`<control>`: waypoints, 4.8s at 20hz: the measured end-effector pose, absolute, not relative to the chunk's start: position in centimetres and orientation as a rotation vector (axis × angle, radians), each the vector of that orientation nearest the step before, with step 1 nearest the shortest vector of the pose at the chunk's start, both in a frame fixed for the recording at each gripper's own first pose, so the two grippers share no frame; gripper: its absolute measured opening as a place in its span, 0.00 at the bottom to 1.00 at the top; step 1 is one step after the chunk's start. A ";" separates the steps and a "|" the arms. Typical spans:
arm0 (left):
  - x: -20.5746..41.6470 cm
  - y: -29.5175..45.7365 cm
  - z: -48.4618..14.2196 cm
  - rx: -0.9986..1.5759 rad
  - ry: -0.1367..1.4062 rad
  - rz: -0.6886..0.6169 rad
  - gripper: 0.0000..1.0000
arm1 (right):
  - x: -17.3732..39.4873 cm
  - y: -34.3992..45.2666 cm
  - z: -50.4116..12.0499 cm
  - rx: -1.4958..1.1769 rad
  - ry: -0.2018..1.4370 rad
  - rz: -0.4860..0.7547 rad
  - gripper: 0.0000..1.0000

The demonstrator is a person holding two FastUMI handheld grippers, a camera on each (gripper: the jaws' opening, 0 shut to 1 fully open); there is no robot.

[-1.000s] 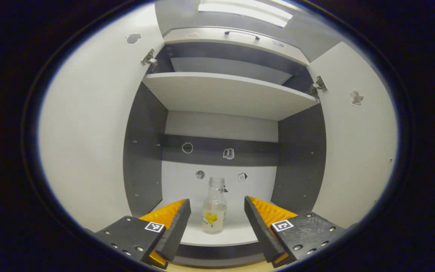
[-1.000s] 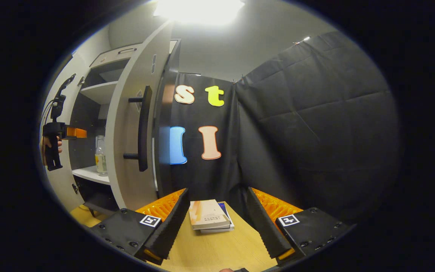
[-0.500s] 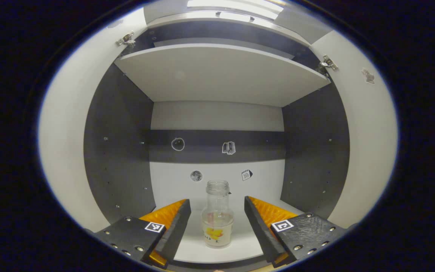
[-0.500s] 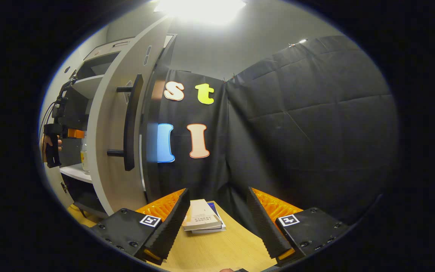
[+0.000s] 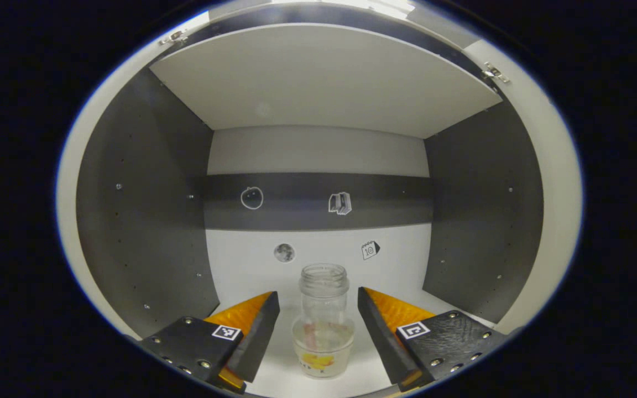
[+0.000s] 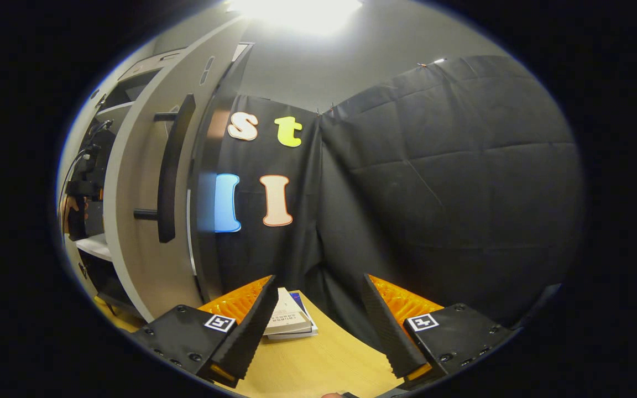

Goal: Grasp the bottle in the cabinet with the left hand and place it on the coaster, then close the right door with the right hand and the left door with the left hand.

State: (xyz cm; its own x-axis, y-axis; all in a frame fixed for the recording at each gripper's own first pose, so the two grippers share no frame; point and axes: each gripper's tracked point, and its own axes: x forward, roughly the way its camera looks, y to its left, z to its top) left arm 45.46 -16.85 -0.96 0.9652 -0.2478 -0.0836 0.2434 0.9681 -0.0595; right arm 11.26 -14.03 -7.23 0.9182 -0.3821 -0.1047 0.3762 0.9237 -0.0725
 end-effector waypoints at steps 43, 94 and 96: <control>23.7 -16.8 -2.8 -0.074 0.051 -0.242 0.46 | 3.7 -14.2 -6.9 -0.050 0.131 -0.134 0.96; 8.5 -20.3 -28.7 -0.065 0.361 -0.241 0.80 | 2.4 -8.4 -10.0 -0.061 0.217 0.053 0.96; 8.4 -20.4 -27.5 -0.049 0.354 -0.248 0.83 | 2.7 -8.1 -9.5 -0.037 0.211 0.070 0.96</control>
State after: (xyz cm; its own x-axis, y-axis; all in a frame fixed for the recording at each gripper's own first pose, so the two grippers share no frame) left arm 8.35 -20.42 -27.54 0.9081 -0.2485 -0.3372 0.2314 0.9686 -0.0905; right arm 2.67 -8.11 -9.48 0.9755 0.0651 -0.2102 -0.0728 0.9969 -0.0295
